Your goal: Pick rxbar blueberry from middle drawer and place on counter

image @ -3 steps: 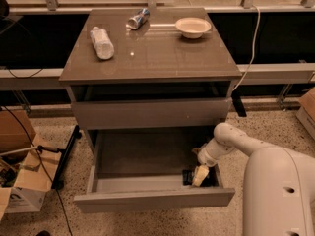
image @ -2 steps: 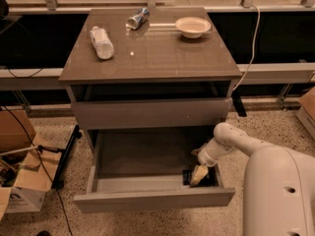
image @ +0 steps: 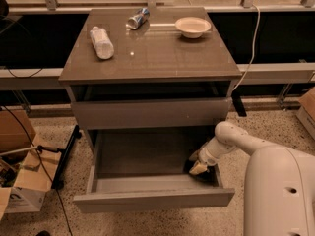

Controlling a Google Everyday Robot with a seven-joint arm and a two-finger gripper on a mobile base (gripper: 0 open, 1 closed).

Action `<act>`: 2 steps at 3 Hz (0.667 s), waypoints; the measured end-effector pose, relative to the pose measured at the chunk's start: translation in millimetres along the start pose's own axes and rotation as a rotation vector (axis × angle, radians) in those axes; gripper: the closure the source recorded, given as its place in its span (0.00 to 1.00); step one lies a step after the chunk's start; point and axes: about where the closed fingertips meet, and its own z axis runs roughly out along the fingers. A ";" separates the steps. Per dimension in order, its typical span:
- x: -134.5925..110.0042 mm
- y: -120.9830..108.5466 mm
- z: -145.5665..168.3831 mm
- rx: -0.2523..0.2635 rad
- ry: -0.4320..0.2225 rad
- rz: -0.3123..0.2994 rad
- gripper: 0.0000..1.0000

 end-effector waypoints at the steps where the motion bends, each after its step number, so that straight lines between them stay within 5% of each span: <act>1: -1.2 0.3 -2.5 0.000 0.000 0.000 0.89; 2: -1.2 0.3 -2.5 0.000 0.000 0.000 1.00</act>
Offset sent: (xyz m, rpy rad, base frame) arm -0.0490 -0.0378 0.0383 -0.0543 -0.0393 -0.1973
